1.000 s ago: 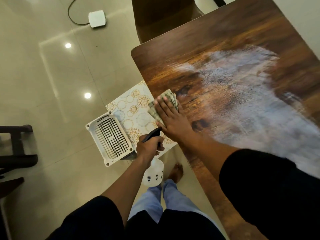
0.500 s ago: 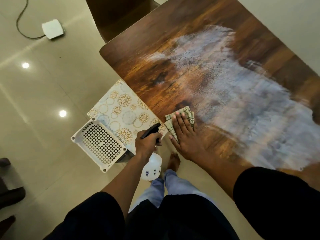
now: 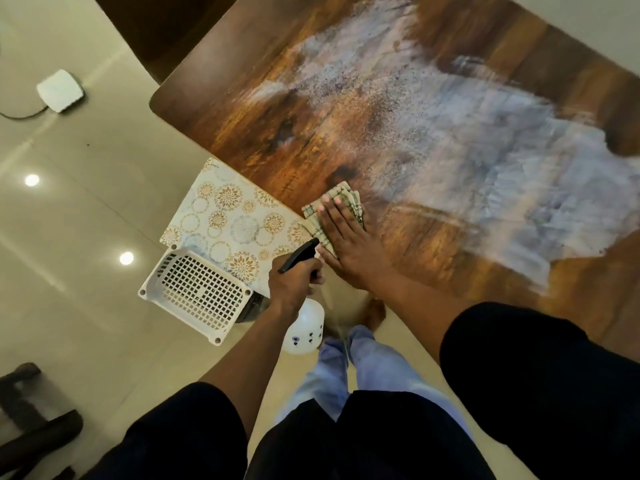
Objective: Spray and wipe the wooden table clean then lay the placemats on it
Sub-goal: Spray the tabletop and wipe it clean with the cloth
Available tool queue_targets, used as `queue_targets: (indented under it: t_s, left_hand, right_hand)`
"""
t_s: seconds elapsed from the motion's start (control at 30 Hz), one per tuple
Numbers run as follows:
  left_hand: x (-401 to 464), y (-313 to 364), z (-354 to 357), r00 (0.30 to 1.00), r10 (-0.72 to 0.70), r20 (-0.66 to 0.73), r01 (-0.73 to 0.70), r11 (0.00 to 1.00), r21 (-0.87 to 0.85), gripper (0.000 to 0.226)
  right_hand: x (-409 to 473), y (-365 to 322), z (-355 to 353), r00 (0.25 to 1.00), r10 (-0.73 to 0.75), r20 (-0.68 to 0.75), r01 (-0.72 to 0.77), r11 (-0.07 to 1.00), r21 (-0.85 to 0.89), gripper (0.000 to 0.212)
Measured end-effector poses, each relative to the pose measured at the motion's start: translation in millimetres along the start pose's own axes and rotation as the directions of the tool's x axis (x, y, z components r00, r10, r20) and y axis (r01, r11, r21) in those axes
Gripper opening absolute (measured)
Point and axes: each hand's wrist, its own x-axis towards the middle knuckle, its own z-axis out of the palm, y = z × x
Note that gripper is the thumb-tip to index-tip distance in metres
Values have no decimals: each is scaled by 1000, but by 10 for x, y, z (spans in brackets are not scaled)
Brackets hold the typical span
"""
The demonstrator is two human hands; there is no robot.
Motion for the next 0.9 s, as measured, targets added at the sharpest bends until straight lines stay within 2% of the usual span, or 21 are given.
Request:
queue_targets:
  t_s: [0.23, 0.4, 0.5, 0.63, 0.77, 0.9]
  left_hand:
    - [-181, -65, 409, 993, 30, 113, -37, 997, 67, 15]
    - [-288, -148, 586, 991, 59, 116, -67, 996, 64, 14]
    - [-314, -181, 635, 993, 69, 101, -77, 994, 78, 14]
    - [-334, -213, 626, 992, 50, 115, -60, 995, 83, 15]
    - [-402, -202, 584, 990, 114, 84, -119, 991, 62, 28]
    - [-473, -236, 530, 990, 116, 77, -124, 985, 116, 16]
  right_hand:
    - [-1355, 535, 86, 993, 121, 19, -120, 992, -35, 77]
    - [-2008, 763, 80, 988, 133, 82, -125, 988, -89, 83]
    - [-1931, 753, 84, 991, 113, 79, -106, 991, -80, 81]
    - [-1414, 601, 118, 997, 45, 59, -41, 997, -67, 77]
    - [-865, 391, 56, 998, 16, 64, -14, 1000, -25, 78]
    - [-887, 327, 54, 996, 59, 60, -59, 998, 0, 78]
